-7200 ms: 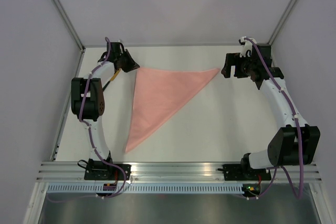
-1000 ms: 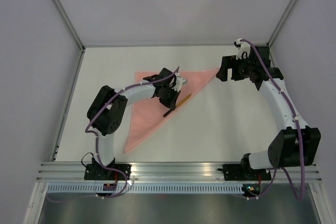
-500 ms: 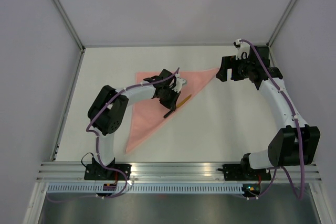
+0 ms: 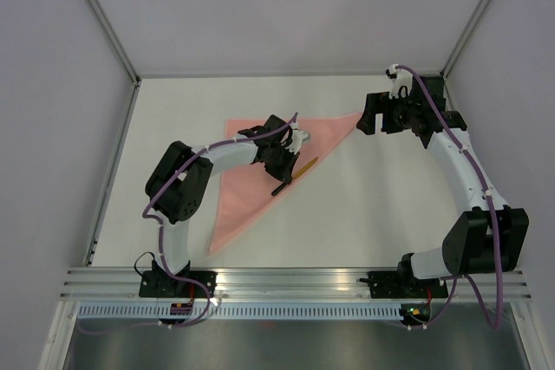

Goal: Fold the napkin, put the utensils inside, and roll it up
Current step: Place the utensil onto the napkin

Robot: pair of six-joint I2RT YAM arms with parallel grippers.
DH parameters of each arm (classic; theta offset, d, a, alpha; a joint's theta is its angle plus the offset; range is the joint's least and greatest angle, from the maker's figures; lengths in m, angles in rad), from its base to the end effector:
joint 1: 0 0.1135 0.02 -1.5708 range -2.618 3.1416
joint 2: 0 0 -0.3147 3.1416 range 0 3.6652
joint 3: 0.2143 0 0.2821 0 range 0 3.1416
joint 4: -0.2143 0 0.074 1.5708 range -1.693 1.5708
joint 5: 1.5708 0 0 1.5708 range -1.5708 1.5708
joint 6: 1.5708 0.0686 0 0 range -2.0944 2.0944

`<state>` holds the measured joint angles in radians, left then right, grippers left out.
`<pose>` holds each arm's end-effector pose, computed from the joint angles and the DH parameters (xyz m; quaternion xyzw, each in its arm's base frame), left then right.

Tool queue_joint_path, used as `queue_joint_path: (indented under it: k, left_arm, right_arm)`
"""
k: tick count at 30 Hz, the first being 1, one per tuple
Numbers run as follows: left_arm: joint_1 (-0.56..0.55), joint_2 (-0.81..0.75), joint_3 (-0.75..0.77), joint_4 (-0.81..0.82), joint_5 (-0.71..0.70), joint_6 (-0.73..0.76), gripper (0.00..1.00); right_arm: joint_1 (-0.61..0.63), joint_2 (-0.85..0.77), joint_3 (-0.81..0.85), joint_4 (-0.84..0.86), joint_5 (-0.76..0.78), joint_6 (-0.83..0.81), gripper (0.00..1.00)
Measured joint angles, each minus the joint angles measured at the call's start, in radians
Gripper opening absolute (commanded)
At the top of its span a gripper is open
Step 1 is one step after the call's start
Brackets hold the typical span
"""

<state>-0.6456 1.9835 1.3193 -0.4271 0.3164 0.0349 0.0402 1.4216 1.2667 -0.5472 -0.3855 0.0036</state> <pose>0.3581 -0.2965 0.1556 0.3554 0.8918 -0.2165 0.1776 0.3585 0.0402 0.3526 -0.0969 0.8887 0.1828 0.4091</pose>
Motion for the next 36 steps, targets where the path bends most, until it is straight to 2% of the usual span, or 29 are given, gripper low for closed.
queue_joint_path:
  k: [14,21,36]
  left_arm:
    - [-0.002,0.0,0.0,0.005,-0.001,0.0,0.23]
    - [-0.004,0.0,0.0,0.006,0.001,-0.001,0.34]
    - [-0.005,-0.023,0.0,0.006,0.001,-0.001,0.49]
  right_arm:
    - [0.002,0.0,0.0,0.0,0.0,0.0,0.98]
    - [0.002,0.0,0.0,0.0,0.0,0.0,0.98]
    - [0.008,0.0,0.0,0.0,0.001,0.0,0.98]
